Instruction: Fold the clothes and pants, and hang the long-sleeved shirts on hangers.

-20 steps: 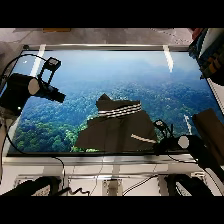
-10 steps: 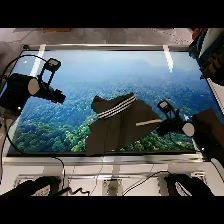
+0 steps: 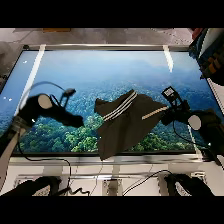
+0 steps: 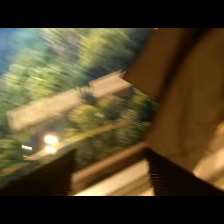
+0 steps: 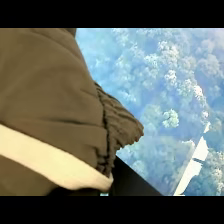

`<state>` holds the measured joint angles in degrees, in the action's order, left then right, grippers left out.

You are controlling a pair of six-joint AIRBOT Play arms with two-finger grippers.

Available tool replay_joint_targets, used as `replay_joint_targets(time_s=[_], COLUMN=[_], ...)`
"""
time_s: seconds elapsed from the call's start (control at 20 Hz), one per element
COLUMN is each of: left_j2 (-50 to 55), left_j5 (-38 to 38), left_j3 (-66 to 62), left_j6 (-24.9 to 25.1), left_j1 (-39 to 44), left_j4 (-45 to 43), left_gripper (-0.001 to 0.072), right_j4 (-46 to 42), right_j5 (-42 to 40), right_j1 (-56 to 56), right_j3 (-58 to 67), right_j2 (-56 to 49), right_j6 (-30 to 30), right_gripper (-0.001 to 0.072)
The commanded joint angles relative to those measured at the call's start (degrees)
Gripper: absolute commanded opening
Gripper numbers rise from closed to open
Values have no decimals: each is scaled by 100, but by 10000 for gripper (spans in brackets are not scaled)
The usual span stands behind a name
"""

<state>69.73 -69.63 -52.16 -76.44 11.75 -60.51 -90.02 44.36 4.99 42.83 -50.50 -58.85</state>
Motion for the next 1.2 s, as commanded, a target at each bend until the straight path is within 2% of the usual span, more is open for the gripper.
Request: replay_joint_targets(time_s=[0.0,0.2,0.55,0.9,1.15], left_j2=[-15,-13,4,4,4], left_j5=[345,741,1224,1305,1198], left_j3=[1176,1803,1827,1827,1829], left_j6=[81,74,-35,-468,-461], left_j1=[269,870,1904,2044,2041], left_j4=[1764,2116,2201,2199,1982], left_gripper=[717,710,701,701,701], right_j4=[-15,-13,4,9,46], right_j5=[-52,-48,-48,-48,-44], right_j1=[4,4,4,4,4], right_j3=[33,33,33,33,33], right_j2=[-2,-2,-2,-2,-2], right_j6=[0,0,-2,-2,-20], right_gripper=[26,26,26,26,26])
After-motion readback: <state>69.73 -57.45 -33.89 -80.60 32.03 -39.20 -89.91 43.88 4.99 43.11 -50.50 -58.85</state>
